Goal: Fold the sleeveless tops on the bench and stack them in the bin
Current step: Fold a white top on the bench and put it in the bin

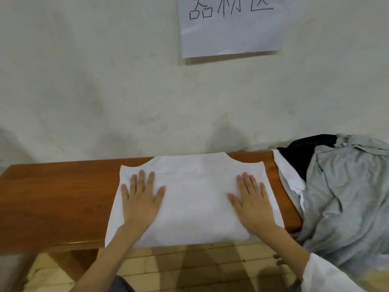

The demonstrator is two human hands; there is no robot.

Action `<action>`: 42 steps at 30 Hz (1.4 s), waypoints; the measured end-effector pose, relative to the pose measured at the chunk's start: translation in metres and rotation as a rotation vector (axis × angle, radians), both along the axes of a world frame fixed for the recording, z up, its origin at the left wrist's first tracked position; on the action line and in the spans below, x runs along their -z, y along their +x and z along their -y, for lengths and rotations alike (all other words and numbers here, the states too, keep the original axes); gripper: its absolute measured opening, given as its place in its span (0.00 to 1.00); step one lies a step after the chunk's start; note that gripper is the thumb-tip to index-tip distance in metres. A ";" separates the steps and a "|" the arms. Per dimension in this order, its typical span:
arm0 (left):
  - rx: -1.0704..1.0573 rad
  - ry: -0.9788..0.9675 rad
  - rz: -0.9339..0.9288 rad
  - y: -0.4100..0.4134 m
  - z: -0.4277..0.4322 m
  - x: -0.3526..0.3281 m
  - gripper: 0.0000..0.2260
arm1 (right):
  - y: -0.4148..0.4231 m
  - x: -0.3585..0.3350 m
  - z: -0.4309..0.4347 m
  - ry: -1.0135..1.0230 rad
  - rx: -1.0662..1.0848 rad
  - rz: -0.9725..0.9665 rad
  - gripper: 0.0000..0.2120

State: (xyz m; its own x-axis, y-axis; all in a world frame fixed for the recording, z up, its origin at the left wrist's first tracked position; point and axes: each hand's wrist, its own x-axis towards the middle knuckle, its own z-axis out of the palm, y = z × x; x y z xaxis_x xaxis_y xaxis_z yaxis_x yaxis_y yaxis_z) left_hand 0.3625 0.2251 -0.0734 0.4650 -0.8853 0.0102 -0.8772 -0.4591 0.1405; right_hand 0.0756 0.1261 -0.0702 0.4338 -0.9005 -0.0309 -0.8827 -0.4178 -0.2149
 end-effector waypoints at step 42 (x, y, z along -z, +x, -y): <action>-0.743 -0.848 -2.132 -0.038 -0.133 -0.060 0.07 | -0.006 -0.056 -0.113 0.704 0.969 1.681 0.12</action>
State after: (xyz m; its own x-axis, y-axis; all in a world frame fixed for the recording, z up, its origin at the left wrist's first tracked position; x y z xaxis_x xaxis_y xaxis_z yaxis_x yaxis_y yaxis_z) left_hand 0.3240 0.3579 -0.0130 0.4201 -0.6970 -0.5811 0.8640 0.1115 0.4909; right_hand 0.0695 0.2386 -0.0143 -0.1051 -0.8185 -0.5648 0.4704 0.4595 -0.7534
